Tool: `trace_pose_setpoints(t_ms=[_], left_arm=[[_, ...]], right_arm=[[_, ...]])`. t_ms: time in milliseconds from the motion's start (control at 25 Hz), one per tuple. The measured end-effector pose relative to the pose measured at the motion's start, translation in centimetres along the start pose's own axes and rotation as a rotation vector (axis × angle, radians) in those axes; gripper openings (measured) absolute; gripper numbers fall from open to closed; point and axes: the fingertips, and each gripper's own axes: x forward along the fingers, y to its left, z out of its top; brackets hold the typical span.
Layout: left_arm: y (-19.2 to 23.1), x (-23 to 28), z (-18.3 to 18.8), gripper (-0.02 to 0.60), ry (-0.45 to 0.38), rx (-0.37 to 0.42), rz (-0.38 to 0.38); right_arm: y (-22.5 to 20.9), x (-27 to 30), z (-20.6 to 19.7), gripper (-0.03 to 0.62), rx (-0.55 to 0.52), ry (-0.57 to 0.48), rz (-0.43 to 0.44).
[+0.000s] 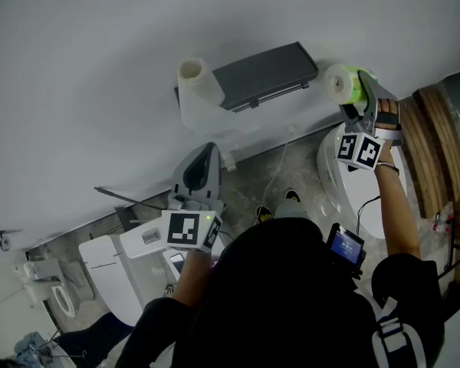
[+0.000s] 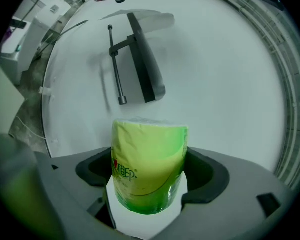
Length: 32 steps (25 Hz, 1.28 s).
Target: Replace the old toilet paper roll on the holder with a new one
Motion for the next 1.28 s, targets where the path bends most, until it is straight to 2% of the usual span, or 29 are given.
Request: trace_pose_setpoints(t_ms=[160,360,600,1000,1280], left_arm=[[0.7,-0.4,0.1,0.023,-0.017,0.027,0.017],[0.6,-0.8,-0.1,0.023,-0.008,0.016,0.028],[1.0,-1.0,0.3,0.023,-0.017,0.016,0.041],[1.6,-1.6,-0.4,0.023,-0.011,0.003,0.048],[1.9,-1.9,-0.3,0.023,-0.011,-0.003,0.056]], right_arm=[[0.7,0.7,1.0,0.413,-0.042,-0.020,0.003],[1.8,0.7,1.7,0.413,-0.110,-0.033,0.021],[2.7,1.4,2.9,0.413,-0.143,-0.055,0.040],[4.2,2.8,4.3,0.413,-0.248,-0.037,0.035],[4.8,3.1,6.6,0.413,-0.286,-0.080,0.021]])
